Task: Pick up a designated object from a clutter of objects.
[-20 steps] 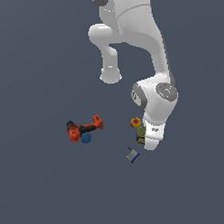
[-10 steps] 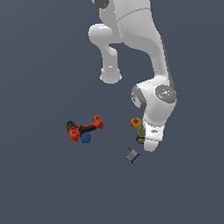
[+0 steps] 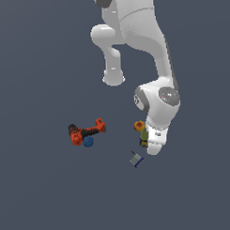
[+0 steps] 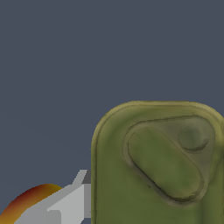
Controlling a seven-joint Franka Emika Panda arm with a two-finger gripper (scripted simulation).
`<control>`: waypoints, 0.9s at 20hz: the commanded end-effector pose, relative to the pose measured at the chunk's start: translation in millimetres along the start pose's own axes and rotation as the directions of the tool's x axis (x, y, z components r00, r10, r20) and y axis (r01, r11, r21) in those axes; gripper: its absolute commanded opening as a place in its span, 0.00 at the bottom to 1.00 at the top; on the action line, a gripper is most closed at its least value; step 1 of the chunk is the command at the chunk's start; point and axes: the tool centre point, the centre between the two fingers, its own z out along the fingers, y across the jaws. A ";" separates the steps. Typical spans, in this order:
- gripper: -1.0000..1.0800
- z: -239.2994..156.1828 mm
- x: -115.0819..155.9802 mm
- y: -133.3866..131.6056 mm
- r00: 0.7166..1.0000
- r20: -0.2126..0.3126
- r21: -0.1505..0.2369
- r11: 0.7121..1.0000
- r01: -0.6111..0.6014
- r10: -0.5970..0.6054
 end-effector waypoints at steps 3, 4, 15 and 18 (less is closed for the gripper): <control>0.00 -11.3 -10.5 1.7 1.000 -0.001 -0.004 1.000 -0.001 0.001; 0.00 -14.6 -14.3 1.8 1.000 -0.001 -0.004 1.000 -0.001 0.001; 0.00 -78.0 -84.7 3.3 1.000 -0.001 -0.004 1.000 -0.001 0.001; 0.00 -103.4 -112.5 4.0 1.000 -0.002 -0.003 1.000 0.000 0.000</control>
